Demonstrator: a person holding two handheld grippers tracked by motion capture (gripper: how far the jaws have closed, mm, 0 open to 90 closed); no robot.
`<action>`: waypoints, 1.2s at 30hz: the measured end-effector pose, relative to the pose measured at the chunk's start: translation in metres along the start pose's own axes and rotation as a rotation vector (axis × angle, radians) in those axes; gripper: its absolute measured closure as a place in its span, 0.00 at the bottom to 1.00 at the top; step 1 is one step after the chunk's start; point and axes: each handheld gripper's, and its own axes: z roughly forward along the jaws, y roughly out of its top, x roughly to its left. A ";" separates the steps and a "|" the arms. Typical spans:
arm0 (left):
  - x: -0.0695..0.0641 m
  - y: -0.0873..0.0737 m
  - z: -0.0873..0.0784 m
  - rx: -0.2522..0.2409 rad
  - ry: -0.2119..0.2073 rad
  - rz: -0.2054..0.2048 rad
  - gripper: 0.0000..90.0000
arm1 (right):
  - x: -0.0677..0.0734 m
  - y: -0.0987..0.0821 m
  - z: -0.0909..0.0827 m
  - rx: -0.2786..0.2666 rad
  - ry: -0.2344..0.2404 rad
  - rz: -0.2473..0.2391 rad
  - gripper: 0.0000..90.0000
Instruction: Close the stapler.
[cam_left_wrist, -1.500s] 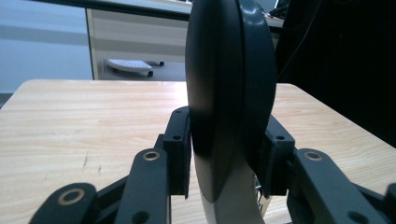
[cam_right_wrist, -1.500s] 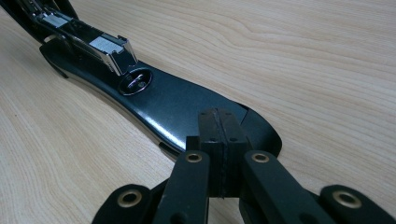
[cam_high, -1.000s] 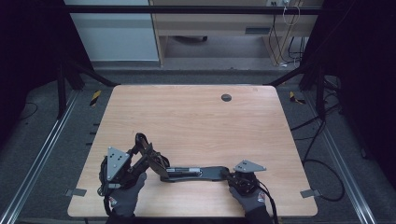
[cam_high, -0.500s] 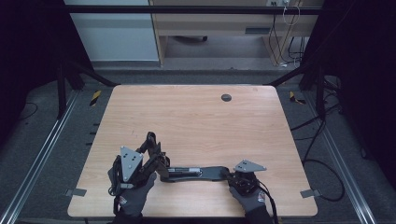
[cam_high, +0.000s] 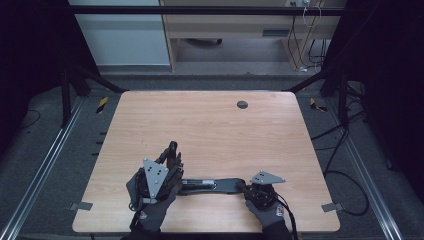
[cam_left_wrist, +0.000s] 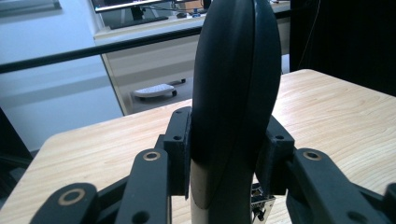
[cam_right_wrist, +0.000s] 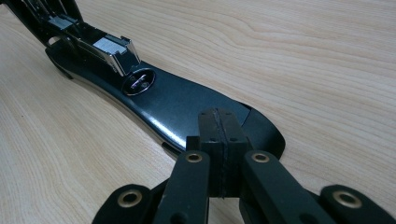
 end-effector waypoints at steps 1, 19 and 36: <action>-0.002 0.000 0.001 -0.002 0.004 0.009 0.69 | 0.000 0.000 0.000 0.000 0.000 -0.001 1.00; -0.038 0.000 0.013 -0.004 0.034 0.170 0.68 | 0.000 0.000 0.000 -0.002 0.007 0.003 1.00; -0.074 -0.007 0.026 -0.001 0.033 0.312 0.66 | 0.000 -0.001 0.000 -0.002 0.014 0.001 1.00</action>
